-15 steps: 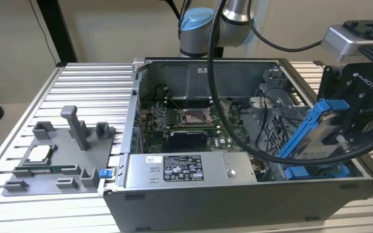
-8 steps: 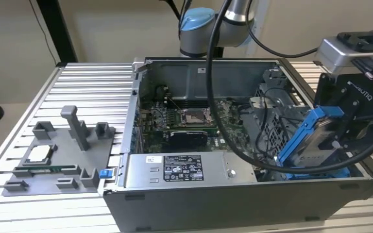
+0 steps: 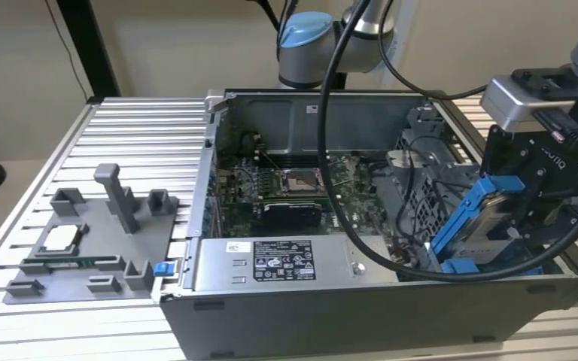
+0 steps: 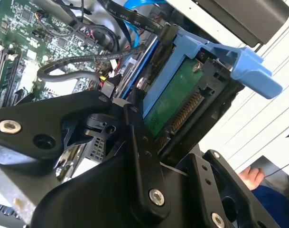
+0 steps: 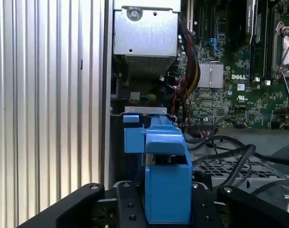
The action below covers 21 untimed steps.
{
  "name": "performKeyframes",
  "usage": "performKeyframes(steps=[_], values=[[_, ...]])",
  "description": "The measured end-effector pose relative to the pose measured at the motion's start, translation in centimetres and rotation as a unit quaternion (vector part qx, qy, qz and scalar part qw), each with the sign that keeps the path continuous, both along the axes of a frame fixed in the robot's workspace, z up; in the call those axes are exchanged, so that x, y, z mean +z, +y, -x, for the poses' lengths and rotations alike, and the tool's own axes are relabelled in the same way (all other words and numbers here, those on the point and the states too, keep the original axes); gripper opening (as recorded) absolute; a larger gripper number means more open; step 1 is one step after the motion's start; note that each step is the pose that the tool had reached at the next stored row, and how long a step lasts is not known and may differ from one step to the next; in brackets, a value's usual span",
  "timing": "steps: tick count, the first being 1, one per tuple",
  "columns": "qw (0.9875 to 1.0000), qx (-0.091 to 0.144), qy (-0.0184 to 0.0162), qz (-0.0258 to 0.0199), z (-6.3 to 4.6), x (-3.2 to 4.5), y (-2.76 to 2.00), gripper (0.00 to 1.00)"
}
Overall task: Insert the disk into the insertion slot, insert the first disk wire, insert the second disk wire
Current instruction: 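Insert the disk into the insertion slot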
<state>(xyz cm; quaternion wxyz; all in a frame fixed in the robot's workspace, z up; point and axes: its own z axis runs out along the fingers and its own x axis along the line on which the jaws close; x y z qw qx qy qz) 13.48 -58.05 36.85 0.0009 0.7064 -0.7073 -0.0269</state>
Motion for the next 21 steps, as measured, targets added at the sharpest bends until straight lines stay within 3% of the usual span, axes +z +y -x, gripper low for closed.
performKeyframes(steps=[13,14,21], values=[[1.0,0.0,-0.0001,-0.0001,-0.01,-0.04,0.0,0.0],[1.0,0.0,0.0,0.0,-0.01,-0.03,0.0,1.0],[1.0,0.0,0.0,0.0001,0.0,-0.05,0.0,1.0]])
